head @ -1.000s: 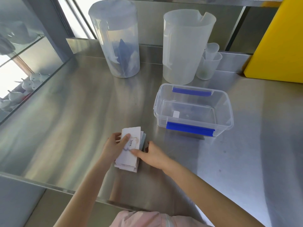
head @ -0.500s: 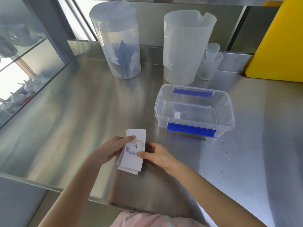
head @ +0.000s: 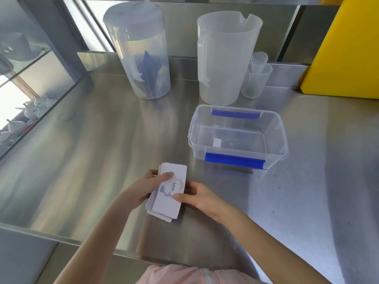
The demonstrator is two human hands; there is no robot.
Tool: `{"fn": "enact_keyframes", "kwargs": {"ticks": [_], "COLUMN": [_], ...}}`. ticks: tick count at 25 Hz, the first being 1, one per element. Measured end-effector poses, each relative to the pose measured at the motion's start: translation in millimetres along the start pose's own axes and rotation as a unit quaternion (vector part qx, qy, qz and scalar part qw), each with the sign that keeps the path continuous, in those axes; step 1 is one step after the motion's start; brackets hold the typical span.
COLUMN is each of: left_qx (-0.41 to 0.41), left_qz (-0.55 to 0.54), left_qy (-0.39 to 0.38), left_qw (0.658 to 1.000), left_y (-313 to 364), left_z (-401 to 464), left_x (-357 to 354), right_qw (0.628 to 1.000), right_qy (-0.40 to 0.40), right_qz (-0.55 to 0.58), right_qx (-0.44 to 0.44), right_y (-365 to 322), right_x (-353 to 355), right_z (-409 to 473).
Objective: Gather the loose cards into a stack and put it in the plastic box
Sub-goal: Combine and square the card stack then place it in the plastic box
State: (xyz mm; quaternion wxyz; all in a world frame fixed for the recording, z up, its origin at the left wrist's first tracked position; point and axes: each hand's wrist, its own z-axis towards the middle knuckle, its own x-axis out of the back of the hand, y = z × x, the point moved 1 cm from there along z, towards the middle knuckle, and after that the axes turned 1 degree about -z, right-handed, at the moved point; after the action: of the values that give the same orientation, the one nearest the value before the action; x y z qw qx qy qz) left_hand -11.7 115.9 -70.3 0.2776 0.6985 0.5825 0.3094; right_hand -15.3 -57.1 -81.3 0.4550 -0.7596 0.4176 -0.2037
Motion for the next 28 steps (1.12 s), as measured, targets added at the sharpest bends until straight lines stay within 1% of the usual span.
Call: {"fn": "enact_keyframes", "kwargs": {"ticks": [2, 4, 6, 8, 10, 12, 14, 16, 17, 19, 20, 21, 23, 24, 25, 28], "left_qx": [-0.011, -0.027, -0.052, -0.07, -0.088, -0.095, -0.123, -0.152, -0.156, -0.156, -0.158, -0.163, -0.161, -0.152, -0.144, -0.146], "left_qz": [-0.022, -0.089, -0.181, -0.25, -0.277, -0.268, -0.207, -0.1, -0.055, 0.018, 0.064, 0.134, 0.306, 0.358, 0.377, 0.351], "left_qy": [0.026, 0.032, 0.023, 0.005, -0.02, -0.051, -0.08, -0.126, -0.147, -0.166, -0.159, -0.134, -0.071, -0.044, -0.029, -0.02], "left_qw": [0.999, 0.995, 0.982, 0.966, 0.957, 0.957, 0.967, 0.975, 0.975, 0.974, 0.972, 0.968, 0.936, 0.92, 0.914, 0.925], "left_y": [-1, -2, -2, -2, 1, 3, 4, 7, 10, 13, 13, 11, 6, 4, 3, 0], "left_z": [-3, -7, -10, -10, -13, -14, -13, -15, -16, -15, -12, -8, -1, 0, 1, 4], "left_x": [-6, -13, -22, -36, -54, -67, -70, -69, -70, -74, -77, -80, -86, -90, -93, -100], "right_qw": [1.0, 0.999, 0.998, 0.996, 0.996, 0.995, 0.993, 0.977, 0.96, 0.91, 0.88, 0.844, 0.775, 0.754, 0.745, 0.747], "right_qy": [-0.001, 0.029, 0.054, 0.057, 0.071, 0.087, 0.069, 0.037, 0.033, 0.047, 0.053, 0.057, 0.067, 0.079, 0.091, 0.101], "right_qz": [-0.012, -0.023, 0.013, 0.068, 0.046, -0.003, -0.074, -0.195, -0.267, -0.407, -0.468, -0.529, -0.623, -0.645, -0.652, -0.65], "right_qx": [0.003, 0.008, 0.005, 0.004, 0.023, 0.041, 0.061, 0.081, 0.083, 0.068, 0.063, 0.064, 0.085, 0.098, 0.106, 0.102], "right_y": [-2, -1, 1, 4, 4, -1, -9, -20, -24, -29, -28, -24, -9, -1, 4, 7], "right_x": [0, 3, 7, 10, 17, 27, 42, 57, 65, 79, 83, 84, 79, 76, 75, 77], "right_z": [-4, -7, -10, -15, -21, -31, -43, -58, -64, -70, -69, -68, -62, -60, -57, -54]}}
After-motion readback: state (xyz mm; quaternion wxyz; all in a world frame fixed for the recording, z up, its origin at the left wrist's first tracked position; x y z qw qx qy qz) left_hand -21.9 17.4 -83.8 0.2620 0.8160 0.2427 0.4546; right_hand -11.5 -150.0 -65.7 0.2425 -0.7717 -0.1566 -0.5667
